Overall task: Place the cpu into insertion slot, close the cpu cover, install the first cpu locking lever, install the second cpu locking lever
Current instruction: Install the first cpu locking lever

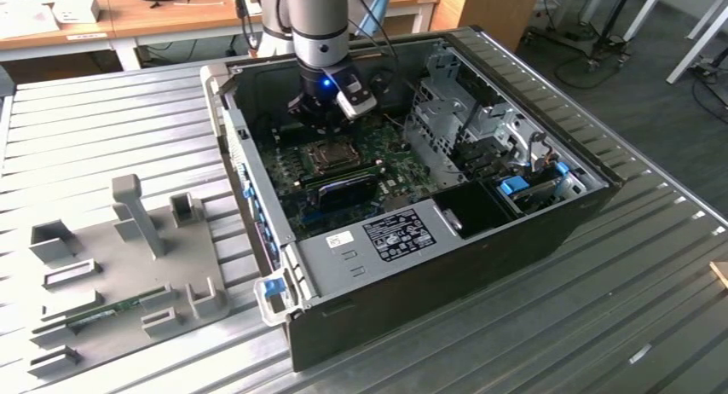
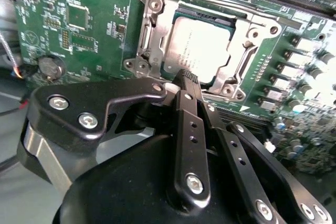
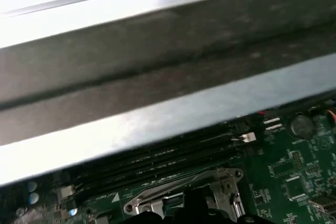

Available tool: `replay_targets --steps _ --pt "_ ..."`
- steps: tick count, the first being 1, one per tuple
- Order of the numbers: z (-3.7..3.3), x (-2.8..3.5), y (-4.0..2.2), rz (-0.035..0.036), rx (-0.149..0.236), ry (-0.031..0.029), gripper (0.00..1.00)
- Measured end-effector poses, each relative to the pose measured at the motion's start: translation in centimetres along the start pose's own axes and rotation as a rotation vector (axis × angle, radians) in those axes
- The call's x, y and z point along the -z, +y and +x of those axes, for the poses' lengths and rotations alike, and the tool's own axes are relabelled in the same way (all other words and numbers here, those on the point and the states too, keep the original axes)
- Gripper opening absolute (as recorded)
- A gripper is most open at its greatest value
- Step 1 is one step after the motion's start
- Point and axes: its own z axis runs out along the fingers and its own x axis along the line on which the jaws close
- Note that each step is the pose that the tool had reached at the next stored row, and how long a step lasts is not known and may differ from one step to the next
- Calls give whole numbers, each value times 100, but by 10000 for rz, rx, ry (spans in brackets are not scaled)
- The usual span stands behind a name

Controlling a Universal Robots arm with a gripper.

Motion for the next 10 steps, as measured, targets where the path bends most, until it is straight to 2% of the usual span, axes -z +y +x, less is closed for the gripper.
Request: replay_targets --steps 3,4,6,7,10 --pt "0 -1 0 55 365 120 10" --pt "0 -2 0 106 454 167 10" --pt "1 -3 -1 262 565 257 10" --pt "-1 -2 -4 276 573 277 10" --pt "-1 -2 -5 279 572 279 10"
